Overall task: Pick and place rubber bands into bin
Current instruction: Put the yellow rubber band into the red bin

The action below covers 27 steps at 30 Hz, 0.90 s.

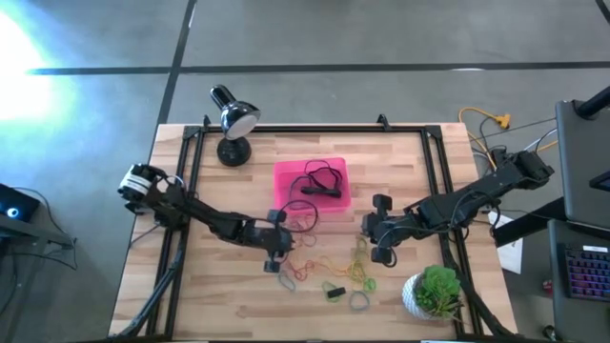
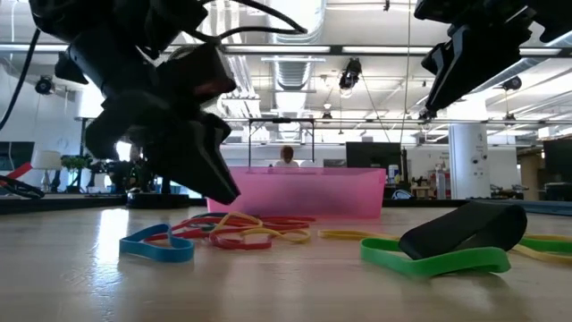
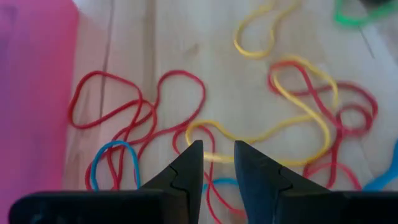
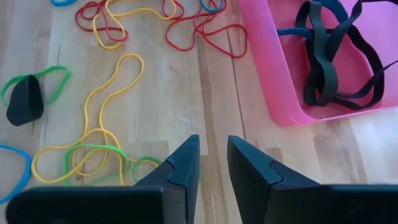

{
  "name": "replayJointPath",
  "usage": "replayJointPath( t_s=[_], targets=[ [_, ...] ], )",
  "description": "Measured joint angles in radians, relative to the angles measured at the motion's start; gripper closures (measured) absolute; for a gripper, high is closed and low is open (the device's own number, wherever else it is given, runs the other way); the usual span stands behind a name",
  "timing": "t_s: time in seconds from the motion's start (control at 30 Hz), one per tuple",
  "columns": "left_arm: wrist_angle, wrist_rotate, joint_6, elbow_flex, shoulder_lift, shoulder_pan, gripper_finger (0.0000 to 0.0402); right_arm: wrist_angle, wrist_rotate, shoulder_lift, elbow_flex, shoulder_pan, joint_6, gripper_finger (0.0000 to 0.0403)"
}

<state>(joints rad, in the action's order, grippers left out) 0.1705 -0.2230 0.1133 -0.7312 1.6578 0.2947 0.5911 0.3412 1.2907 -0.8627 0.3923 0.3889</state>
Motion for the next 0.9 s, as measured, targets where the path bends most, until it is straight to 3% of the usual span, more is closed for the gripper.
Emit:
replayJointPath(
  t_s=[0.37,0.9],
  targets=[
    [-0.048,0.015,0.246,0.002,0.008,-0.044,0.0327,-0.003,0.0,0.0,0.0,0.0,0.001,0.0322],
    [-0.018,0.122,0.307,0.002,0.008,-0.045,0.0327,-0.007,0.0,0.0,0.005,0.0,0.004,0.0334]
  ],
)
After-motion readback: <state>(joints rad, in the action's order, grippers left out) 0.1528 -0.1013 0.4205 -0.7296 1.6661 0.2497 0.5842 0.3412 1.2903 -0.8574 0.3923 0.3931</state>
